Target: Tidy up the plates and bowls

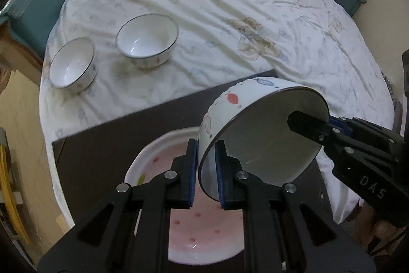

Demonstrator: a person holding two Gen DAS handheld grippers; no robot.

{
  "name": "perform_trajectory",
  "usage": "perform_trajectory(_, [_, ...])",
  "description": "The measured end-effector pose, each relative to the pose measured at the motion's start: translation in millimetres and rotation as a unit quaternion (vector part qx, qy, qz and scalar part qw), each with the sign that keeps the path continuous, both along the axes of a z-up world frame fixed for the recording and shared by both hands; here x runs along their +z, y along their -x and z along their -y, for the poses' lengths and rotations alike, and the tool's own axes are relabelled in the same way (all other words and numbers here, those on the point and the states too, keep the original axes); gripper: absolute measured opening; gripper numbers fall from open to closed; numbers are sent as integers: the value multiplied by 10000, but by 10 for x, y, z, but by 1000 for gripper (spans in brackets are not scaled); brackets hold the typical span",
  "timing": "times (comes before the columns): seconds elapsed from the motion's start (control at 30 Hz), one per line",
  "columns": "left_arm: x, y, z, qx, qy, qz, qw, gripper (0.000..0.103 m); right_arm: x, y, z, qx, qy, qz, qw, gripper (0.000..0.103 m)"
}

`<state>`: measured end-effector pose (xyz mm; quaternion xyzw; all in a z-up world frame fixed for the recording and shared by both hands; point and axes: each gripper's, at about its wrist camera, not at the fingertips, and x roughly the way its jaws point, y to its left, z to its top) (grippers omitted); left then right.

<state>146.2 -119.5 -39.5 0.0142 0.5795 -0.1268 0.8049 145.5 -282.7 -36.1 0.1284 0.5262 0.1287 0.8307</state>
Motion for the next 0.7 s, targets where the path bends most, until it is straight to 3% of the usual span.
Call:
perform_trajectory(0.43, [-178,451,-453,222,209,-317,9990,11,-146,424,-472,398,-42,-211,9990,20])
perform_trajectory(0.7, [-329,521,-570,323,320,-689,9966,11,-445,557,-484,292,-445,-798,9954,20])
